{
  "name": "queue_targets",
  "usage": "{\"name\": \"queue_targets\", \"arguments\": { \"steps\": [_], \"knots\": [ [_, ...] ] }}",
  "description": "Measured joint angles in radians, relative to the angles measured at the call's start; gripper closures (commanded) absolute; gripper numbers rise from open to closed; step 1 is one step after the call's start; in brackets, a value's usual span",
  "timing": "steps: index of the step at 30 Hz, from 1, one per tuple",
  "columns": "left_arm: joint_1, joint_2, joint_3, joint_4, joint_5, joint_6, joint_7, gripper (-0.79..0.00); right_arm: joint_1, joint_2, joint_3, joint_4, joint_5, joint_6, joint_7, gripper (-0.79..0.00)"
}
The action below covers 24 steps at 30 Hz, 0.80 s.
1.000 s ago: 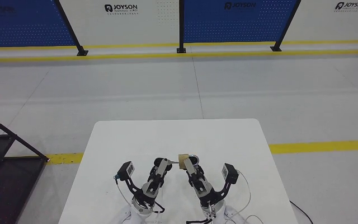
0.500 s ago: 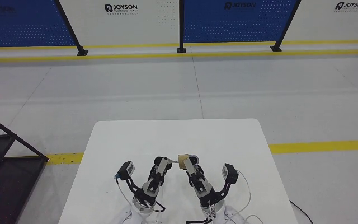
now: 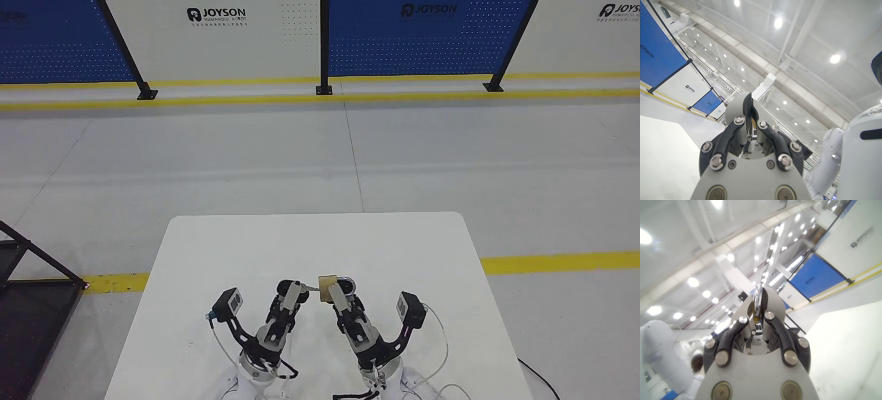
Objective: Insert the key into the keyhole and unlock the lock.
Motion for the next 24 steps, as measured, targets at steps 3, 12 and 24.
{"name": "queue_targets", "arguments": {
  "steps": [3,12,24],
  "knots": [
    [0.001,-0.004,0.002,0.001,0.004,-0.001,-0.001,0.000,0.001,-0.002,0.002,-0.012,0.009,0.023,0.014,0.000],
    [0.003,-0.016,0.008,0.007,0.009,0.001,0.000,0.000,-0.007,-0.009,0.000,-0.016,-0.021,0.037,-0.014,0.000],
    [0.003,-0.029,0.013,0.015,0.047,0.002,-0.010,-0.083,-0.008,-0.016,-0.004,-0.008,-0.066,0.046,-0.029,0.000]
  ]
}}
